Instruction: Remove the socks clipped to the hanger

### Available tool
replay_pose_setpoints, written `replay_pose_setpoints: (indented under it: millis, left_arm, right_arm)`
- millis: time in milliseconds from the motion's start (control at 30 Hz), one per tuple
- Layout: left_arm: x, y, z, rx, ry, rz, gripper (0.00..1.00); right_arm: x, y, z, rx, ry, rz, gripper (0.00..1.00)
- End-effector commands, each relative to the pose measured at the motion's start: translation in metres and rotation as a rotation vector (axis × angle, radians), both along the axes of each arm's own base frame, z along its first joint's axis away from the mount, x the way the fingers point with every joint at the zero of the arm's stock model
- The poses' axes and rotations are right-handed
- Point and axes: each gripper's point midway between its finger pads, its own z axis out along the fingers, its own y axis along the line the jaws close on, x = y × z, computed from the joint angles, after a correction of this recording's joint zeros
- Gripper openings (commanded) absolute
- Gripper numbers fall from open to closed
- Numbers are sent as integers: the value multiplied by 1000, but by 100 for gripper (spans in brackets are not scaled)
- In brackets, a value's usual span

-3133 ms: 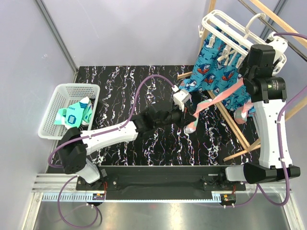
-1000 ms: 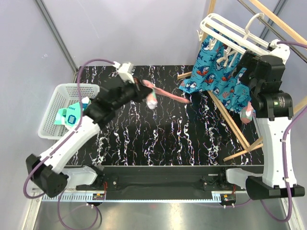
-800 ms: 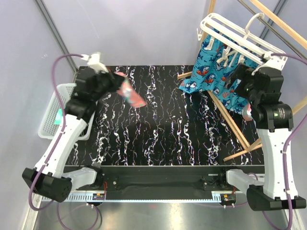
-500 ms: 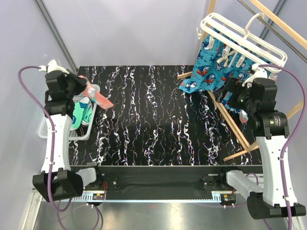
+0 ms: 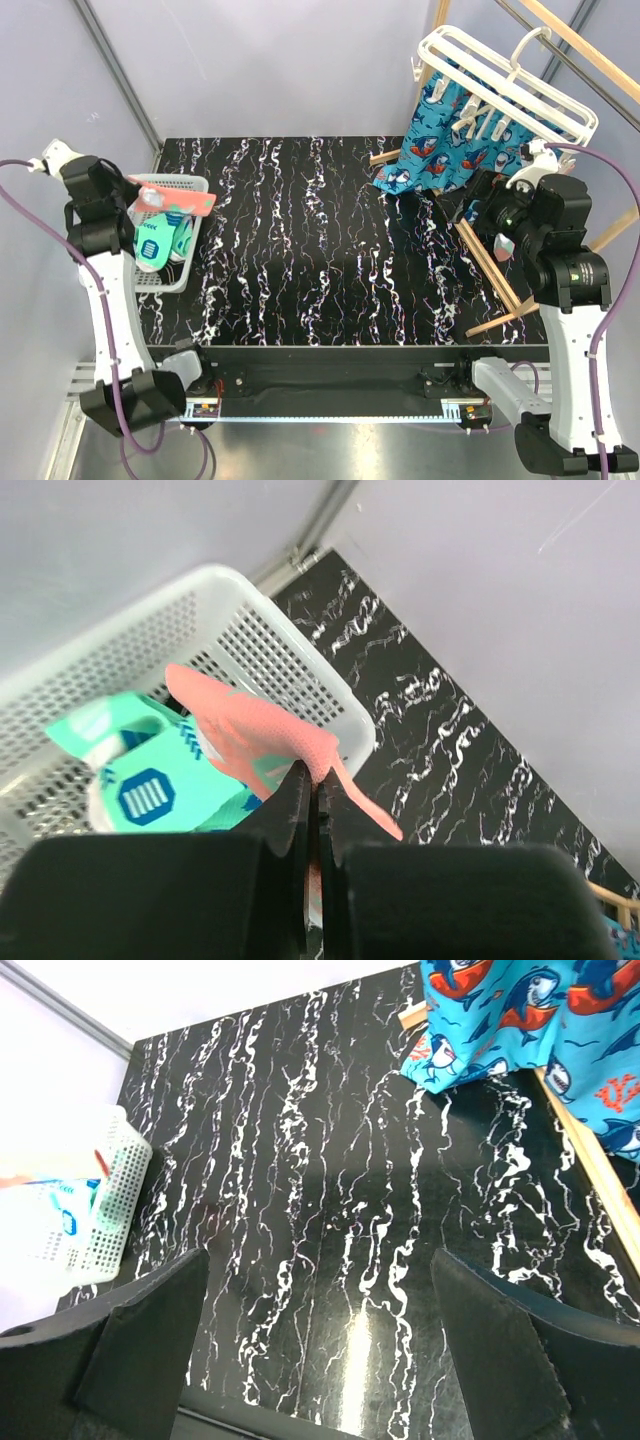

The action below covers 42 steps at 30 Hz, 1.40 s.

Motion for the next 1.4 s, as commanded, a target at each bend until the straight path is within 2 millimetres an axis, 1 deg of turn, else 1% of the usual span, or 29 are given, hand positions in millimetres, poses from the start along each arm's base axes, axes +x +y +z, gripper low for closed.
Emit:
replay_pose_setpoints:
  millis: [0,133,267,300,367,400,433,467,500,567,600,633,667,700,733,767,833,867,900,933,1067,1100,1133,1167,1200,1233,1267,1300,1367]
  left_arm:
    - [-24,9,31,102,-41,73,0]
    - [-44,19,42,171,-44,148,0]
    - [-50,20,45,212,-21,151,0]
    - [-47,21,44,213,-28,153,0]
    - [-34,17,23,197,-11,103,0]
    - [-20,14,21,195,-43,66,0]
    - [-6,-1,8,166,-48,-34,3]
    - [3,-7,-17,122,-24,-71,7]
    - [19,-18,-39,67,-6,-147,11]
    - [30,-22,-81,-6,72,-168,15]
    - [39,-18,-113,-46,161,-166,15]
    - [42,-18,-129,-65,211,-168,14]
    - [49,-12,-128,-56,235,-162,14]
    - [50,-10,-154,-81,335,-158,15]
    - [53,-6,-156,-70,360,-148,16]
    - [56,-5,-156,-58,377,-152,27]
    - [63,-4,-145,-49,389,-151,36]
    - [64,-5,-140,-28,394,-147,48]
    - [62,-6,-132,-2,403,-137,55]
    - [63,-9,-117,57,399,-112,62]
    - [58,-23,-70,149,337,-118,70]
    - [55,-30,-51,164,284,-128,77]
    - [54,-35,-41,165,251,-143,78]
    - [52,-42,-33,145,215,-165,78]
    - [51,-55,-13,131,113,-200,79]
    - [52,-82,-8,75,40,-320,79]
    - [49,-99,-27,22,26,-372,81]
    - [43,-117,-5,21,-70,-414,83]
    - [34,-143,-5,-13,-125,-501,84]
  right_arm:
    - [4,9,13,35,-50,42,100]
    - [4,11,11,41,-44,52,100]
    - [4,10,8,31,-46,51,100]
    - [4,10,7,29,-47,50,100]
    - [3,9,9,29,-51,48,100]
    - [3,9,9,27,-52,46,100]
    - [2,8,11,24,-56,45,100]
    - [1,7,10,19,-55,40,100]
    - [-1,6,12,17,-62,38,100]
    - [-2,6,11,11,-69,38,100]
    - [-3,6,12,9,-72,37,100]
    - [-3,5,13,9,-72,34,100]
    - [-3,4,13,5,-69,32,100]
    - [-4,5,14,5,-69,34,100]
    - [-4,5,16,6,-71,32,100]
    - [-4,4,17,5,-73,29,100]
    - [-4,4,22,5,-82,30,100]
    - [-3,4,23,6,-82,26,100]
    - [-1,3,22,5,-76,23,100]
    - [-1,3,26,3,-82,22,100]
    - [-1,-1,27,-8,-70,1,100]
    - [-1,-3,26,-18,-66,-7,100]
    - [0,-6,25,-27,-61,-22,99]
    - [2,-12,22,-39,-49,-60,100]
    - [6,-15,19,-43,-35,-84,100]
    - [9,-20,15,-37,-14,-120,100]
    - [12,-32,11,-52,3,-191,100]
    - [16,-37,5,-60,26,-225,100]
    - [17,-60,-1,-91,57,-359,100]
